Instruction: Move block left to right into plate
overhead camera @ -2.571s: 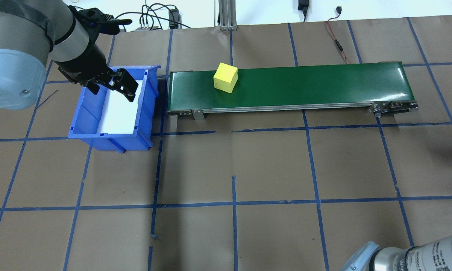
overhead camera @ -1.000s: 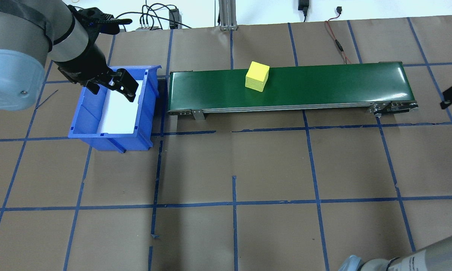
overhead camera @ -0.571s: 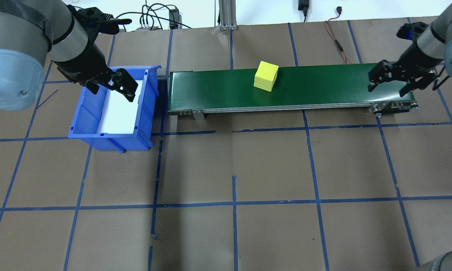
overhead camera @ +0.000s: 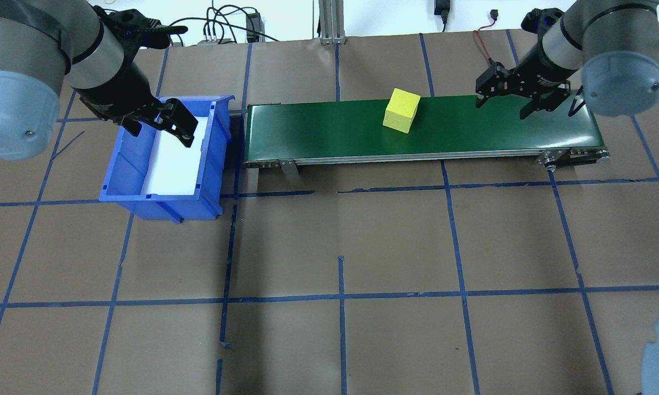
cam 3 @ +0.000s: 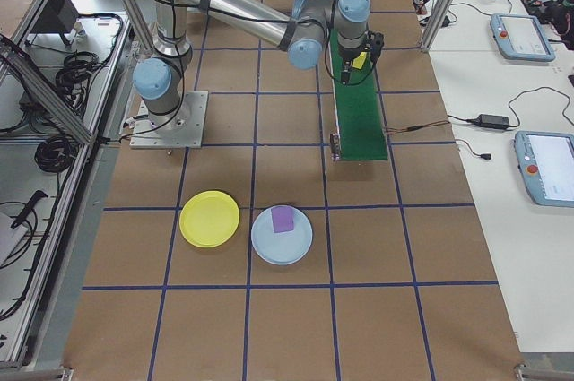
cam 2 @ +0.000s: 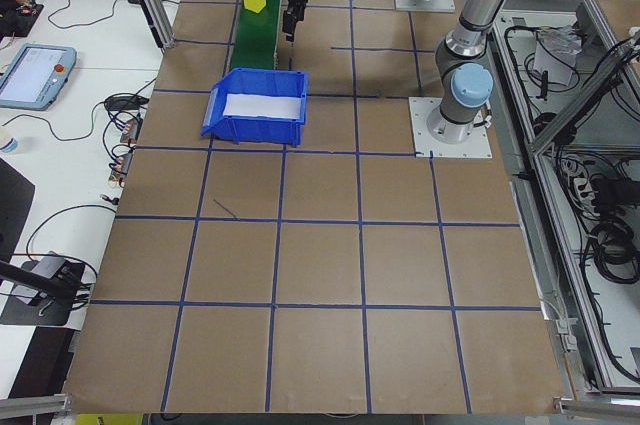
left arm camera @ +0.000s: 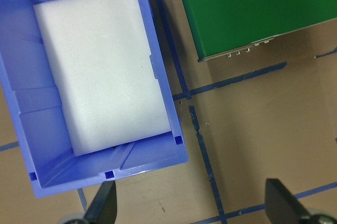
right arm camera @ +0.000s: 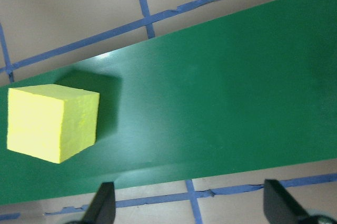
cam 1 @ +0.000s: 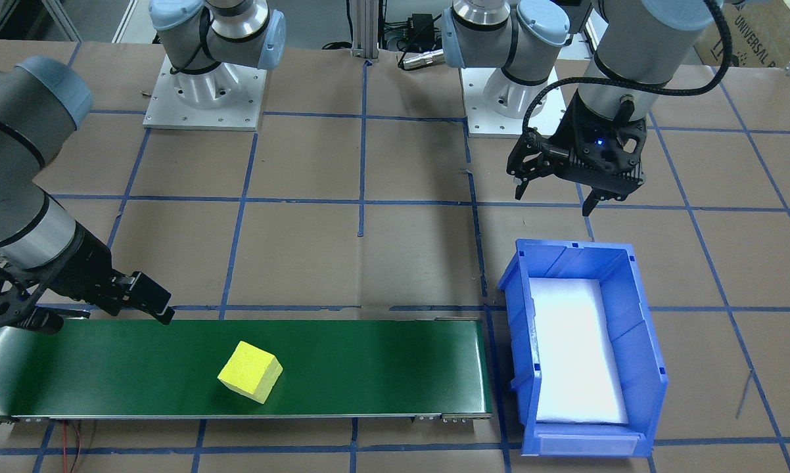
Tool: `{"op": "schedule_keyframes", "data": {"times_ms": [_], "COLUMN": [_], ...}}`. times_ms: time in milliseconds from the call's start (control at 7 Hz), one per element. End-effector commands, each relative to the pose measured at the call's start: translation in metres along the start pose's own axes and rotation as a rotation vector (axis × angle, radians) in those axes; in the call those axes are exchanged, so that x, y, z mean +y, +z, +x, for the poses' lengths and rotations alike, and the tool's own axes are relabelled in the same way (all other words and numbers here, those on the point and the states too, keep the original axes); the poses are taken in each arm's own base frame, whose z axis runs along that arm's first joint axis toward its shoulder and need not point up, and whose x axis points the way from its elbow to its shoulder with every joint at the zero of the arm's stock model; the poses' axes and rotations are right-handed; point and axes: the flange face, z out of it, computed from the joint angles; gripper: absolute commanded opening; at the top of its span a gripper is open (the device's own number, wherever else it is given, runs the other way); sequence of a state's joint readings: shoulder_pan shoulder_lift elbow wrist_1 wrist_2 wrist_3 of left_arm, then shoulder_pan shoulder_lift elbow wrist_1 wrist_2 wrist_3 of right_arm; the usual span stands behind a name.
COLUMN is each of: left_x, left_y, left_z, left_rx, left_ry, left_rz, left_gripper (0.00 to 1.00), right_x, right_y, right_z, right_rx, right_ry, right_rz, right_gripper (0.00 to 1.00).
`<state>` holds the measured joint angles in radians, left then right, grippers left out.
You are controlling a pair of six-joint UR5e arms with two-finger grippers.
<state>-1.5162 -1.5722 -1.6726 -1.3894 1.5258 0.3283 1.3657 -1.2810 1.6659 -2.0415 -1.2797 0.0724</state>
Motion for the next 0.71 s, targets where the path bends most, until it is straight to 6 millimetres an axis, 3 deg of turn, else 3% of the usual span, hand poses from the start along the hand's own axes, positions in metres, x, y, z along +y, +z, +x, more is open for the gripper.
{"op": "schedule_keyframes", "data": {"times_ms": [0,571], "left_x": [0.000,0.000], "left_y": [0.001,0.003], "left_z": [-0.001,-0.002], "left_rx": [0.021,0.023], "left_ry": [-0.005,-0.004], "left_rz": [0.003,-0.001], "left_gripper": [1.00,1.00], "right_x": [0.001,-0.012], "right_y": [0.005,0.020], "right_z": [-0.004,0.001], "right_rx": [-0.031,-0.022], "right_ry": [0.058,0.068], "right_rz": [-0.009,-0.015], "right_gripper": [1.00,1.00]}}
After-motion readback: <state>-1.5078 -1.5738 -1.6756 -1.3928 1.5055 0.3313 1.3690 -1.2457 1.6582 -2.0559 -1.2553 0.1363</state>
